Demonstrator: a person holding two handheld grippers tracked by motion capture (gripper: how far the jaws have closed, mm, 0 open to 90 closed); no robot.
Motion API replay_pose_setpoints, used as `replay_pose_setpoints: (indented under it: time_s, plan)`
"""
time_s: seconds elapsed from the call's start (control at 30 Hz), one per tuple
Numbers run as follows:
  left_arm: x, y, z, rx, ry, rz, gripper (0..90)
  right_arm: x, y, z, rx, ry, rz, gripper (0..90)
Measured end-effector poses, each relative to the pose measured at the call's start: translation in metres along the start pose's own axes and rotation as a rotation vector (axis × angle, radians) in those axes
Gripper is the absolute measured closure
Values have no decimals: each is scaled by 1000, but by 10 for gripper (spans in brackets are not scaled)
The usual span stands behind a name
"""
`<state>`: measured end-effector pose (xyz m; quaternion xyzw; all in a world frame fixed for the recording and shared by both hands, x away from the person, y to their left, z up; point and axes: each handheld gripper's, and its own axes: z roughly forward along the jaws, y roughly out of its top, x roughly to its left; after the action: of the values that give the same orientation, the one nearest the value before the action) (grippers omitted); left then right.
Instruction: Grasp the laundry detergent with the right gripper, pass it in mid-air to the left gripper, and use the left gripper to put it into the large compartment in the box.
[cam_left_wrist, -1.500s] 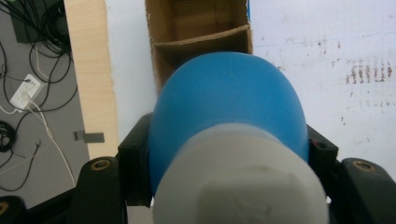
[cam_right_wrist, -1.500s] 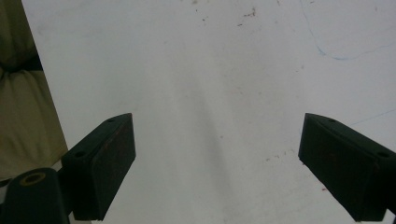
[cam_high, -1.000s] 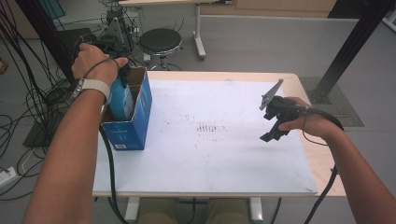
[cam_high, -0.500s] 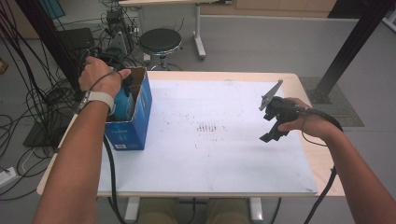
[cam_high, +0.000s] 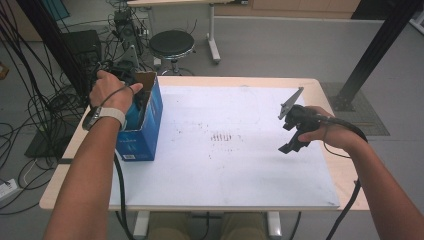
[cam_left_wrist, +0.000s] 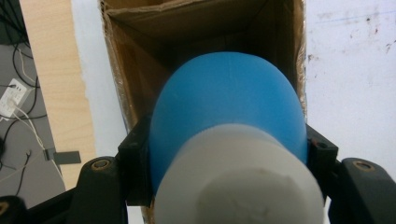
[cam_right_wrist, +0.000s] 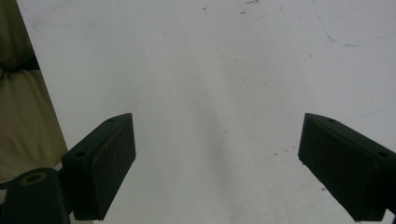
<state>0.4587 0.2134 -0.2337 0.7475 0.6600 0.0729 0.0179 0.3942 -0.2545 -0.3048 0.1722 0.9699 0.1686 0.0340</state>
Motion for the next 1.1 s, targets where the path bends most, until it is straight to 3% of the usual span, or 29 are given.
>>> replay_pose_setpoints:
  time_s: [1.1]
  plan:
    - [0, -6, 37, 24, 3, 11, 375, 0, -3, 4, 0, 11, 11, 110]
